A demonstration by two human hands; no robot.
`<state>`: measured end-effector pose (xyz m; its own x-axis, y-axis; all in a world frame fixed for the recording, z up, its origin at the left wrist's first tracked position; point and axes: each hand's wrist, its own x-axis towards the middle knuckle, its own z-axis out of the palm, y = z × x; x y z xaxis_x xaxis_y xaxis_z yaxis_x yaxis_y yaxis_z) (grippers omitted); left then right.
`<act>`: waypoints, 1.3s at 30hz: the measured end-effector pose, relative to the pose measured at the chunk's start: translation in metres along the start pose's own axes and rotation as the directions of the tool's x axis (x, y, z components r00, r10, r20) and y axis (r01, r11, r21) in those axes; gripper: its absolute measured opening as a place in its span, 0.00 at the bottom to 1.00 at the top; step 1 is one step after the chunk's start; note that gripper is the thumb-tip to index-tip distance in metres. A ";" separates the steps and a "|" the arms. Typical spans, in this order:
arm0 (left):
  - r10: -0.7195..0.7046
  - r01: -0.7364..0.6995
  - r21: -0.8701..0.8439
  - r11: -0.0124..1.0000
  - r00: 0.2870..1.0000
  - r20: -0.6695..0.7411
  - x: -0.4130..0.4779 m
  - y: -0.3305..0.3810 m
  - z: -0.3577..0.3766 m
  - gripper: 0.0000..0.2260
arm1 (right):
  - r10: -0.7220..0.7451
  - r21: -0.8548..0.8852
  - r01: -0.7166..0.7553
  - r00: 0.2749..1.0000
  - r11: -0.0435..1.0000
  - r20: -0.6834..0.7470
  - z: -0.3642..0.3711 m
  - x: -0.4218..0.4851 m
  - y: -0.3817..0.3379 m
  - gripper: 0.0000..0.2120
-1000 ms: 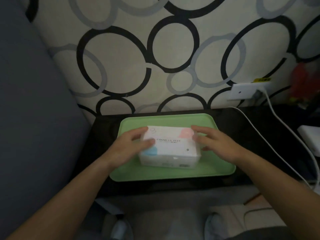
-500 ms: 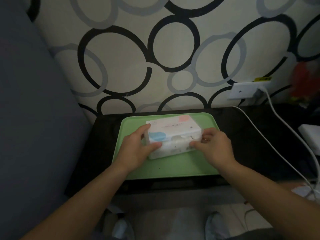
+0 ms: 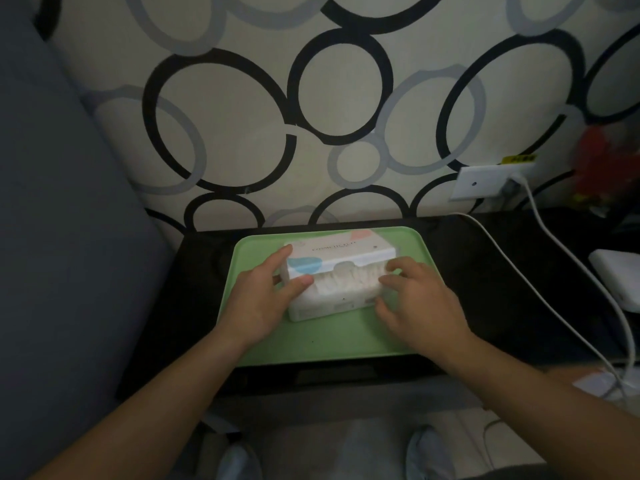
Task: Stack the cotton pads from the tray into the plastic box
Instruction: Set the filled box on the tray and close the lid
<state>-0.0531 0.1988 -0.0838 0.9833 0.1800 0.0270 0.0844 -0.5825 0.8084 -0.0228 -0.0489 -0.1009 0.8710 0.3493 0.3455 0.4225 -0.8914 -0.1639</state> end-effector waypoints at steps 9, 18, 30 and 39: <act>-0.007 0.009 -0.052 0.999 0.999 0.031 0.003 -0.003 -0.002 0.32 | 0.107 0.499 -0.254 0.947 0.829 0.305 -0.018 0.019 0.023 0.12; 0.093 -0.137 0.269 0.953 0.981 0.172 0.006 -0.015 -0.010 0.35 | -0.015 0.339 -0.039 0.988 0.940 0.154 -0.002 0.021 0.028 0.25; 0.230 -0.357 0.779 0.515 0.933 0.276 0.001 -0.005 0.024 0.32 | -0.171 -0.212 0.232 0.947 0.949 0.270 -0.006 0.024 -0.012 0.25; 0.080 -0.296 0.682 0.669 0.941 0.330 0.003 0.021 0.009 0.36 | -0.046 -0.215 0.124 0.941 0.969 0.335 -0.026 0.033 -0.032 0.25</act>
<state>-0.0470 0.1803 -0.0716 0.9849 -0.1387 -0.1036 -0.1246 -0.9834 0.1315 -0.0142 -0.0162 -0.0601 0.8841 0.4668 0.0232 0.4636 -0.8821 0.0833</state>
